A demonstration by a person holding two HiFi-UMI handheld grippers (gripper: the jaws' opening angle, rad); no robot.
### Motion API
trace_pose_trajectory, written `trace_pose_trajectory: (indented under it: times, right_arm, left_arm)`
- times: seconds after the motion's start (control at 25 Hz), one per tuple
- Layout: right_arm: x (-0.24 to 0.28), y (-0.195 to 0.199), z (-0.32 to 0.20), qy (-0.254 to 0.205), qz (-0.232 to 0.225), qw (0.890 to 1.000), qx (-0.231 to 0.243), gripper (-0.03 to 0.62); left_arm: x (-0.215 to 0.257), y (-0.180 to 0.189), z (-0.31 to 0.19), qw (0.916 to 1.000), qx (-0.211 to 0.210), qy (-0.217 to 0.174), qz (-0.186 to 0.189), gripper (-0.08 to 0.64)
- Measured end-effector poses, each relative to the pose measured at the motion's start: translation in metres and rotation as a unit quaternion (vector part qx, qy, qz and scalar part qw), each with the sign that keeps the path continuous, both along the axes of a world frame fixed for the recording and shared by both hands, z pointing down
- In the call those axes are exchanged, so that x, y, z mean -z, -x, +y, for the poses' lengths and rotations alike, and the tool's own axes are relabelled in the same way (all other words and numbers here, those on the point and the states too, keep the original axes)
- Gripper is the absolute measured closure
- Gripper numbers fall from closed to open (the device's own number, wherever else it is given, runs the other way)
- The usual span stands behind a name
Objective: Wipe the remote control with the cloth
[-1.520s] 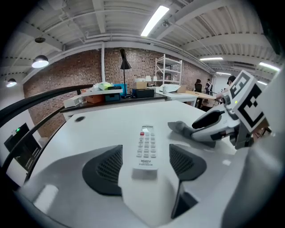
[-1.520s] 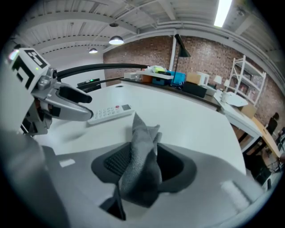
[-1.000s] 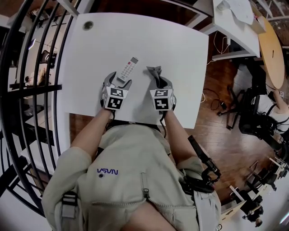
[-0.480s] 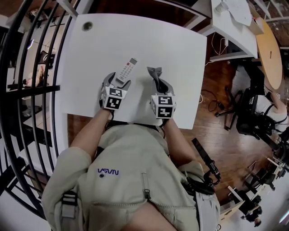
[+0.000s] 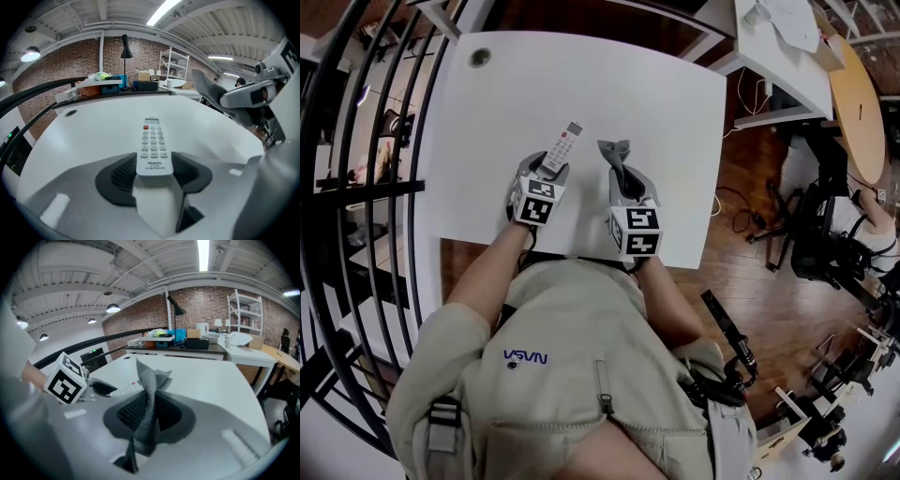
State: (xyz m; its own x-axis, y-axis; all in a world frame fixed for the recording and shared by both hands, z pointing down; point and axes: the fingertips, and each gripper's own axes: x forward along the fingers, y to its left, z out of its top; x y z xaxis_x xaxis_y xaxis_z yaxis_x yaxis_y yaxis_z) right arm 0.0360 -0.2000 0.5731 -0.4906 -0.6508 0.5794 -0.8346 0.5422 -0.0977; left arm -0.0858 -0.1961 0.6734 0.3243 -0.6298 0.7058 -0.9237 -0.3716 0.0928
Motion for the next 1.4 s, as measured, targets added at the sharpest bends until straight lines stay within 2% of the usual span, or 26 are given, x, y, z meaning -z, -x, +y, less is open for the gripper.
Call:
trace_pose_trajectory:
  times: [0.2, 0.32, 0.56, 0.72, 1.04, 1.2, 1.4]
  right_arm:
    - [0.006, -0.003, -0.001, -0.004, -0.005, 1.000, 0.000, 0.543]
    - [0.012, -0.003, -0.001, -0.009, -0.008, 1.000, -0.001, 0.543]
    - [0.026, -0.006, -0.002, -0.025, -0.015, 1.000, -0.005, 0.543]
    - [0.043, -0.010, -0.008, -0.044, -0.022, 0.999, -0.011, 0.543]
    - [0.131, -0.007, -0.025, -0.138, -0.048, 0.989, -0.010, 0.545]
    - [0.179, 0.005, -0.032, -0.186, -0.049, 0.981, 0.016, 0.546]
    - [0.205, 0.017, -0.031, -0.202, -0.035, 0.978, 0.042, 0.546]
  left_arm:
    - [0.000, -0.004, -0.002, 0.9999, -0.010, 0.007, 0.002, 0.318]
    - [0.006, -0.004, 0.001, 0.9999, -0.010, -0.003, -0.002, 0.319]
    - [0.039, -0.015, 0.005, 0.9983, -0.021, -0.054, -0.004, 0.321]
    - [0.073, -0.024, 0.001, 0.9938, -0.038, -0.105, -0.001, 0.321]
    - [0.165, -0.035, 0.013, 0.9737, -0.080, -0.213, -0.015, 0.321]
    - [0.208, -0.048, 0.019, 0.9568, -0.107, -0.268, -0.033, 0.321]
    - [0.241, -0.050, 0.026, 0.9434, -0.105, -0.313, -0.030, 0.321]
